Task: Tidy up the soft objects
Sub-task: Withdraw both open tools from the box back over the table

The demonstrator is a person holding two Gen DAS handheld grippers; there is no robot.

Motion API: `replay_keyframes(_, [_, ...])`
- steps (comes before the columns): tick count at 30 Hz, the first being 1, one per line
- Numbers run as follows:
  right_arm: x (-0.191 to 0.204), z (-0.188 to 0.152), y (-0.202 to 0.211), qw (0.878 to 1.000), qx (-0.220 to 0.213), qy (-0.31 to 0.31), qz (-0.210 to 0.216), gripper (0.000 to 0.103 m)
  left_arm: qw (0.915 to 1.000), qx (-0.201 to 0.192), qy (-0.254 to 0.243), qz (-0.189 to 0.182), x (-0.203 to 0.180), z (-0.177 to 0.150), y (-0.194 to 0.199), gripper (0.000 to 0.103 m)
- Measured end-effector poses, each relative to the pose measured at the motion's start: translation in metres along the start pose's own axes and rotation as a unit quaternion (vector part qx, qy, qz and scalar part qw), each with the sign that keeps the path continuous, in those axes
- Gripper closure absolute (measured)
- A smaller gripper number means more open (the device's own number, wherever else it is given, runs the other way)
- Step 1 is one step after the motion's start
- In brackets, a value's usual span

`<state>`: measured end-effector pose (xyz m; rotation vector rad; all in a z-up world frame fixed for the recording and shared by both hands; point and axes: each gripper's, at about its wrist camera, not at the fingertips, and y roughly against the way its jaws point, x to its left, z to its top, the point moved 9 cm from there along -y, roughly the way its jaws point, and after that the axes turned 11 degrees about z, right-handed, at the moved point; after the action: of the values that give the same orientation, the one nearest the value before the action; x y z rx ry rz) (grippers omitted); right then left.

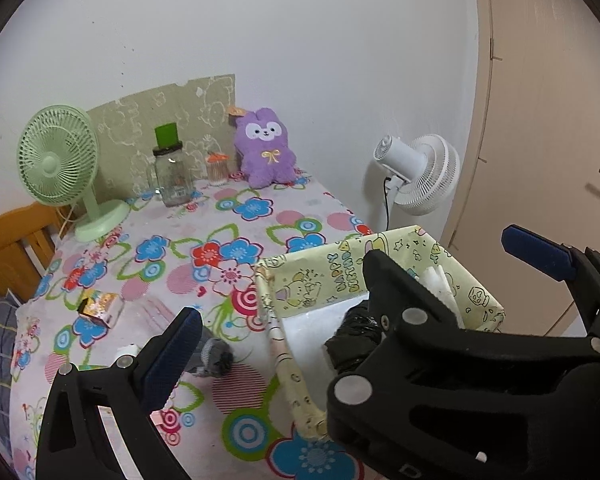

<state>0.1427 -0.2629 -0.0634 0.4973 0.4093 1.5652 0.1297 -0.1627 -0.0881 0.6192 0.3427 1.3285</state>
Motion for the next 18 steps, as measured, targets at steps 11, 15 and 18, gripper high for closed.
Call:
replay_keyframes(11, [0.031, 0.001, 0.012, 1.000, -0.005, 0.018, 0.006, 0.000, 0.9998, -0.014, 0.005, 0.012, 0.027, -0.004, 0.019, 0.001])
replay_keyframes(15, [0.043, 0.003, 0.017, 1.000, -0.007, 0.028, 0.007, 0.000, 0.9998, -0.016, 0.009, 0.013, 0.037, -0.006, 0.025, 0.001])
replay_keyframes(18, [0.051, 0.003, 0.019, 0.999, -0.009, 0.031, 0.013, 0.000, 0.9996, -0.019, 0.010, 0.017, 0.044, -0.007, 0.029, 0.001])
